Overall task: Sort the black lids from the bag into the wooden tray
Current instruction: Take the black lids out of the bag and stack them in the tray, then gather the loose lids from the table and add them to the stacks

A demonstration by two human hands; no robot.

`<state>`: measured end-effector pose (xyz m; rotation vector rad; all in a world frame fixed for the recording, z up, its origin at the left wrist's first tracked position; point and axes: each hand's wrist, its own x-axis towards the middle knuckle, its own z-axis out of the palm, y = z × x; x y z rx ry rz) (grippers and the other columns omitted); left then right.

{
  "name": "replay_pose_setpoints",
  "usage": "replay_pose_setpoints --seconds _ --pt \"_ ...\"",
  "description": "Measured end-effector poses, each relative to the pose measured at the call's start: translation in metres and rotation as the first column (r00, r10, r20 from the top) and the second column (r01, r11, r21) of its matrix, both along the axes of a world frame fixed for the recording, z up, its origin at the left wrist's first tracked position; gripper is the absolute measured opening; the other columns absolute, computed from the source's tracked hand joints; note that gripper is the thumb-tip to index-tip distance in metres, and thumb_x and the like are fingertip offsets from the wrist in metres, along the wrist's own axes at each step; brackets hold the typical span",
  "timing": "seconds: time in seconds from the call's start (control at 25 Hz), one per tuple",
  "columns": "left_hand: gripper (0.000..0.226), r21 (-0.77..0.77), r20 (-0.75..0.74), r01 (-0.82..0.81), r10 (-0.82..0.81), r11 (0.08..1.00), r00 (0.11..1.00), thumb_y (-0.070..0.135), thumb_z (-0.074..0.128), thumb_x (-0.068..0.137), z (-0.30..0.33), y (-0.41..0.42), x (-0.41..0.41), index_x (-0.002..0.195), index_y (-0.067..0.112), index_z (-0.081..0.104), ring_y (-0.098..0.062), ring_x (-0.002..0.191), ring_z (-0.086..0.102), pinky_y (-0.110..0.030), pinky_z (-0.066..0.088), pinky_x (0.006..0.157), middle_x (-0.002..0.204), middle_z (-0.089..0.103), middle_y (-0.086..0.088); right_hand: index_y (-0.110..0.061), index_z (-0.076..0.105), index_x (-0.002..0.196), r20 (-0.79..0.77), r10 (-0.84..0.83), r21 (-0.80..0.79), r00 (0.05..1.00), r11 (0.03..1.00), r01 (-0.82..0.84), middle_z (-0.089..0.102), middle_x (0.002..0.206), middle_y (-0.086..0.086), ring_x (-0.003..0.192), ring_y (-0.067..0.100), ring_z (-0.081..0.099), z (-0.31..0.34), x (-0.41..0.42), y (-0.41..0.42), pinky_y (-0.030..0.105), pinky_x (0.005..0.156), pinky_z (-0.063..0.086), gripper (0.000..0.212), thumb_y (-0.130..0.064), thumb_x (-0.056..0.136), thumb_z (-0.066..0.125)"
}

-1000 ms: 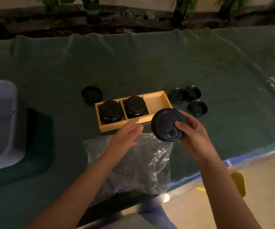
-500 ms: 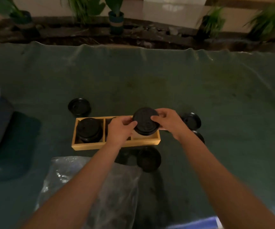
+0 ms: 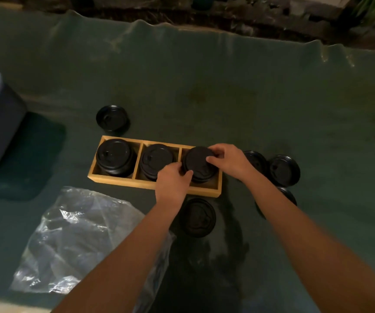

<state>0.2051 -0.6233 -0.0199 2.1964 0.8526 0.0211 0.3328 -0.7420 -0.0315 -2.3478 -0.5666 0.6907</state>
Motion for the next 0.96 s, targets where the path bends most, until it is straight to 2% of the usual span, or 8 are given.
replay_pose_setpoints --seconds 0.12,0.24,0.32,0.4,0.52,0.68,0.84,0.96 --pt "0.022 0.019 -0.014 0.019 -0.018 1.000 1.000 0.023 0.061 0.085 -0.003 -0.005 -0.003 0.098 0.006 0.066 -0.024 0.091 0.064 -0.030 0.048 0.074 0.096 0.069 -0.010 -0.016 0.066 0.110 0.086 0.001 -0.051 0.996 0.999 0.004 0.069 0.109 0.003 0.101 0.018 0.062 -0.008 0.000 -0.004 0.024 0.080 0.042 0.031 -0.029 0.082 0.064" --pt "0.030 -0.034 0.039 -0.032 0.033 0.999 0.999 0.020 0.063 0.084 -0.004 -0.007 -0.017 0.113 0.011 0.064 -0.016 0.099 0.062 -0.025 0.047 0.085 0.108 0.069 -0.006 -0.014 0.067 0.104 0.265 0.067 -0.115 0.962 0.993 -0.038 0.069 0.103 0.007 0.099 0.024 0.060 -0.012 -0.005 -0.002 0.033 0.085 0.046 0.028 -0.031 0.082 0.064" --pt "0.018 0.006 0.084 0.007 -0.008 1.000 0.996 0.022 0.064 0.083 -0.008 -0.011 -0.035 0.100 0.020 0.065 -0.010 0.087 0.061 -0.025 0.049 0.078 0.096 0.069 0.001 -0.014 0.066 0.104 0.329 0.035 -0.064 0.944 0.998 -0.014 0.065 0.101 0.007 0.095 0.021 0.058 -0.011 -0.014 -0.003 0.034 0.087 0.046 0.028 -0.030 0.081 0.065" --pt "0.008 0.084 0.033 0.066 -0.069 0.994 0.997 0.029 0.064 0.081 -0.017 -0.015 -0.055 0.087 0.026 0.061 -0.008 0.077 0.058 -0.026 0.049 0.068 0.085 0.064 0.007 -0.015 0.066 0.101 0.295 -0.148 0.104 0.944 0.987 0.122 0.061 0.092 0.005 0.078 0.013 0.055 -0.006 -0.025 -0.017 0.029 0.079 0.047 0.024 -0.026 0.080 0.066" --pt "0.026 0.018 -0.195 0.083 -0.078 0.996 0.978 0.034 0.068 0.077 -0.036 -0.017 -0.072 0.098 0.022 0.060 -0.015 0.085 0.060 -0.029 0.047 0.070 0.094 0.062 0.002 -0.015 0.066 0.096 0.253 -0.464 0.260 0.849 0.878 0.403 0.061 0.084 0.005 0.067 0.016 0.056 -0.001 -0.044 -0.070 0.026 0.070 0.044 0.017 -0.021 0.080 0.066" --pt "0.025 -0.014 -0.258 0.040 -0.043 0.999 0.965 0.026 0.070 0.076 -0.050 -0.017 -0.069 0.097 0.013 0.063 -0.024 0.091 0.062 -0.031 0.046 0.073 0.094 0.065 -0.006 -0.012 0.066 0.100 0.198 -0.773 0.165 0.603 0.633 0.757 0.069 0.093 0.012 0.088 0.027 0.063 -0.013 -0.072 -0.151 0.028 0.077 0.042 0.020 -0.018 0.081 0.063" --pt "0.004 -0.118 -0.263 -0.005 -0.026 0.993 0.965 0.013 0.065 0.079 -0.053 -0.022 -0.063 0.083 0.014 0.063 -0.024 0.084 0.064 -0.030 0.049 0.076 0.086 0.066 -0.008 -0.009 0.064 0.106 0.149 -0.841 0.104 0.521 0.537 0.837 0.068 0.105 0.014 0.098 0.028 0.061 -0.025 -0.093 -0.184 0.029 0.084 0.041 0.025 -0.019 0.083 0.062" --pt "0.012 -0.390 -0.280 -0.193 0.083 0.900 0.956 0.009 0.062 0.081 -0.045 -0.035 -0.057 0.072 0.015 0.058 -0.018 0.072 0.061 -0.036 0.056 0.065 0.084 0.062 -0.009 -0.010 0.064 0.105 0.119 -0.870 0.132 0.478 0.491 0.861 0.069 0.103 0.010 0.088 0.018 0.059 -0.027 -0.095 -0.188 0.020 0.074 0.036 0.024 -0.020 0.083 0.063"
